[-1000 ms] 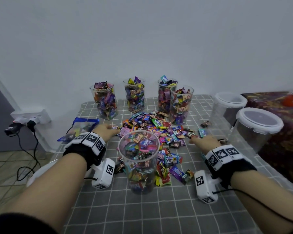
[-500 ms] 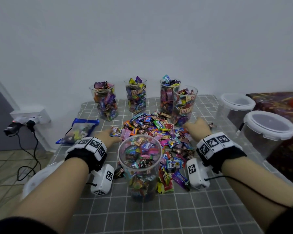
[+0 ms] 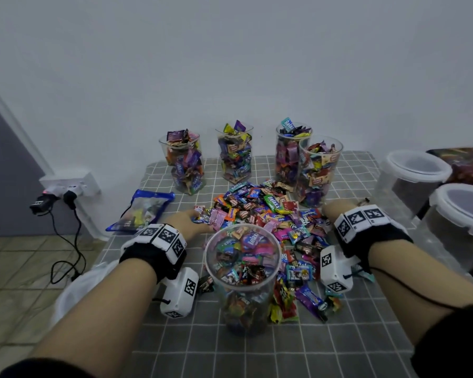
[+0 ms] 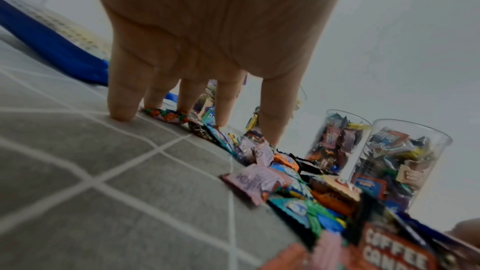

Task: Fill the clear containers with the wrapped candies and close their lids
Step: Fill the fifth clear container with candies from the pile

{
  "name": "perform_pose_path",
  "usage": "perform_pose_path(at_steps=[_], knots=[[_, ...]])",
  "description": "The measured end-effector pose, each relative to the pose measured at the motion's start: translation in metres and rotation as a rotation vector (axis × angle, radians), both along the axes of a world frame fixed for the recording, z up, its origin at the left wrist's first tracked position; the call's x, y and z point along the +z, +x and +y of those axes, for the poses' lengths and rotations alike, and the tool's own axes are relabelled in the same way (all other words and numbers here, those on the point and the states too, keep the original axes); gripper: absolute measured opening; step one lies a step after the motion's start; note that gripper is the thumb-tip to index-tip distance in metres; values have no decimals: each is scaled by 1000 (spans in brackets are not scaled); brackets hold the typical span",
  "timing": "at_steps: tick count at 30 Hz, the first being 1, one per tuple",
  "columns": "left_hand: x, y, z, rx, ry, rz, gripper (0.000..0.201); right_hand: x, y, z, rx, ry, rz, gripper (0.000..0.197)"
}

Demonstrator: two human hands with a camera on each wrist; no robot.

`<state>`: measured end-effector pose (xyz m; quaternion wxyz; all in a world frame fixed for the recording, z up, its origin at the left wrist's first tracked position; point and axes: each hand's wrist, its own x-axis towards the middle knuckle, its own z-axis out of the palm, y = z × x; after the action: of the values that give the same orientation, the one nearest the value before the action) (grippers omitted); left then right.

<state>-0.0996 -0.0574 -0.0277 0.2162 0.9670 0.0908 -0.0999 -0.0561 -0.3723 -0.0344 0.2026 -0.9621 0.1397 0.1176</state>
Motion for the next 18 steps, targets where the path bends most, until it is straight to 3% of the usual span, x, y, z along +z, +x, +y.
perform_pose_path(at_steps=[3, 8, 14, 18], knots=[[0, -2, 1, -2, -5, 7, 62, 13, -17, 14, -46, 64, 18, 39], [-1, -3, 4, 8, -37, 7, 59, 12, -32, 18, 76, -26, 87, 35], [0, -6, 5, 23, -52, -10, 54, 13, -36, 18, 38, 6, -4, 27], [-1, -10, 5, 41, -58, -7, 54, 22, -29, 10, -44, -167, -7, 57]])
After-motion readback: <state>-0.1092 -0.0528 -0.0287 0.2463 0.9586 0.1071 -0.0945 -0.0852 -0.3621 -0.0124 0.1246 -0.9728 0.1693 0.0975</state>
